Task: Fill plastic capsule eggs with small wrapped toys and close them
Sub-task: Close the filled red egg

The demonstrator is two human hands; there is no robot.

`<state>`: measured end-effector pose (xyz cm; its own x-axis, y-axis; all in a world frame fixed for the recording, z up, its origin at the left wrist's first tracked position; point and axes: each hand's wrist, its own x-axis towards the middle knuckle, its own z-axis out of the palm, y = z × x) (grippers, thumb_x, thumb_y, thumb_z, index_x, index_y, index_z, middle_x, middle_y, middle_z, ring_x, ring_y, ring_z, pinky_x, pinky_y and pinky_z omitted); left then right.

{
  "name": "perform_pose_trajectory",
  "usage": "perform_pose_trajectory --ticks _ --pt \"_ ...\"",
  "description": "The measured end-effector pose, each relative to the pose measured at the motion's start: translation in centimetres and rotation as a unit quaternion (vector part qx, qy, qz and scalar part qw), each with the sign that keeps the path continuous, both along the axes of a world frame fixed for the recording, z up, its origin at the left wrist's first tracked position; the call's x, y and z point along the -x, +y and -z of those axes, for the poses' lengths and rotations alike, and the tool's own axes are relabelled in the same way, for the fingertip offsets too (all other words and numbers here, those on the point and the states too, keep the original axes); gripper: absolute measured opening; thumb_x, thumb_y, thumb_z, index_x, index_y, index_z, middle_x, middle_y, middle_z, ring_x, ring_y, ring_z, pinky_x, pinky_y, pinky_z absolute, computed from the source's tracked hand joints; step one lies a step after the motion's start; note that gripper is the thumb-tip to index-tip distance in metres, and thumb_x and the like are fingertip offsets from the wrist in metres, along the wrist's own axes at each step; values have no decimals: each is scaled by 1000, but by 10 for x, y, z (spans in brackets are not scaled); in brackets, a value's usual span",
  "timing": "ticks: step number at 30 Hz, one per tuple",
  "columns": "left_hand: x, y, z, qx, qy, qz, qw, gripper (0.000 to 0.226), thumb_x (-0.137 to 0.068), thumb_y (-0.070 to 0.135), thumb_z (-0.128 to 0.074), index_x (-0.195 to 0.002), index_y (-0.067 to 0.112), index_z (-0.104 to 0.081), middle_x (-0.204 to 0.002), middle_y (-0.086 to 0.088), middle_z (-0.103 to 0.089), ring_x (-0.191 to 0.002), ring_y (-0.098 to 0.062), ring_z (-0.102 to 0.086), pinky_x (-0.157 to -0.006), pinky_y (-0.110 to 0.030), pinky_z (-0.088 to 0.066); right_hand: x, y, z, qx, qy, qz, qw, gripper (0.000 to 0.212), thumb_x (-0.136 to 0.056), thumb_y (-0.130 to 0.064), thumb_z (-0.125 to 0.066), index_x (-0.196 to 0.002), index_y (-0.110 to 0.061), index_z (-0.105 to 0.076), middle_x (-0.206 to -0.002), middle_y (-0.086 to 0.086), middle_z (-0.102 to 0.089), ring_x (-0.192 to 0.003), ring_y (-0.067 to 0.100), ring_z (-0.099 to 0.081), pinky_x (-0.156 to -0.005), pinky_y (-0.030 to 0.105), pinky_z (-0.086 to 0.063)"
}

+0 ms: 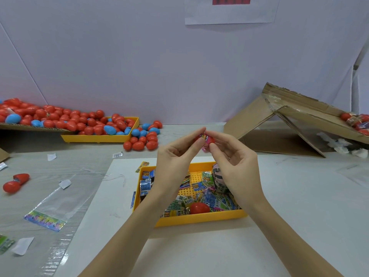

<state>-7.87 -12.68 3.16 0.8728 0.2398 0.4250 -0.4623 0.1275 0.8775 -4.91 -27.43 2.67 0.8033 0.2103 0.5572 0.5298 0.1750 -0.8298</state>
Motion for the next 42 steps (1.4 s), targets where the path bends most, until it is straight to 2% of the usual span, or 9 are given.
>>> perform_pose_trajectory --ticks 8,12,16,20,25,31,33,37,42 --pt "-1 -2 4 -5 6 3 1000 30 -96 18 -68 -125 19 -74 -123 8 -75 -124 -7 -65 -98 -16 -50 0 0 -1 1 10 18 1000 33 -95 -7 -72 -127 -15 -70 -116 -2 -76 -109 13 -73 -92 22 -58" --pt "0 -6 2 56 30 5 998 35 -90 27 -73 -124 19 -75 -120 5 -76 -119 -10 -68 -95 -17 -52 0 1 0 14 -2 21 1000 34 -95 -7 -73 -127 -17 -71 -116 -6 -76 -112 14 -72 -92 22 -58" --pt "-1 -9 3 122 68 37 989 39 -85 24 -75 -122 14 -75 -122 -2 -76 -123 -11 -66 -107 -30 -51 0 2 1 36 -26 34 998 35 -95 -9 -73 -128 -18 -71 -121 -5 -74 -113 12 -70 -87 18 -57" --pt "-2 -5 1 183 90 89 975 36 -87 14 -71 -122 12 -74 -125 -4 -75 -125 -11 -65 -106 -24 -51 -2 1 4 50 -40 27 998 35 -97 -6 -70 -130 -18 -70 -125 -3 -72 -117 12 -69 -91 21 -57" --pt "-2 -8 2 197 77 79 974 33 -94 8 -66 -126 9 -71 -125 -5 -74 -124 -12 -66 -104 -24 -52 -1 2 3 50 -47 24 997 37 -98 -7 -69 -134 -17 -68 -130 -1 -70 -119 14 -68 -93 25 -58" --pt "-1 -6 1 143 53 54 987 37 -89 20 -73 -125 12 -73 -122 -4 -75 -122 -15 -68 -105 -28 -53 -1 2 2 60 -37 40 997 36 -99 -9 -68 -134 -17 -68 -129 -1 -70 -118 13 -68 -96 29 -59" --pt "-1 -3 1 70 38 41 996 34 -94 23 -70 -126 14 -73 -121 -3 -76 -120 -17 -69 -103 -29 -55 -1 0 2 50 -19 43 998 35 -99 -11 -67 -133 -18 -68 -125 -2 -73 -116 13 -69 -97 28 -58" --pt "-1 10 0 -155 -42 7 987 36 -96 7 -71 -131 12 -69 -124 1 -74 -120 -15 -69 -99 -27 -56 -2 -4 -2 16 38 27 999 27 -100 -16 -67 -126 -21 -72 -112 -7 -77 -109 10 -72 -93 29 -60" --pt "-2 18 -1 -256 -97 -62 960 41 -88 10 -78 -129 10 -70 -123 0 -73 -117 -12 -69 -98 -26 -56 -3 -6 -1 8 119 -3 993 28 -101 -29 -63 -127 -32 -73 -108 -8 -79 -100 18 -76 -82 46 -65"
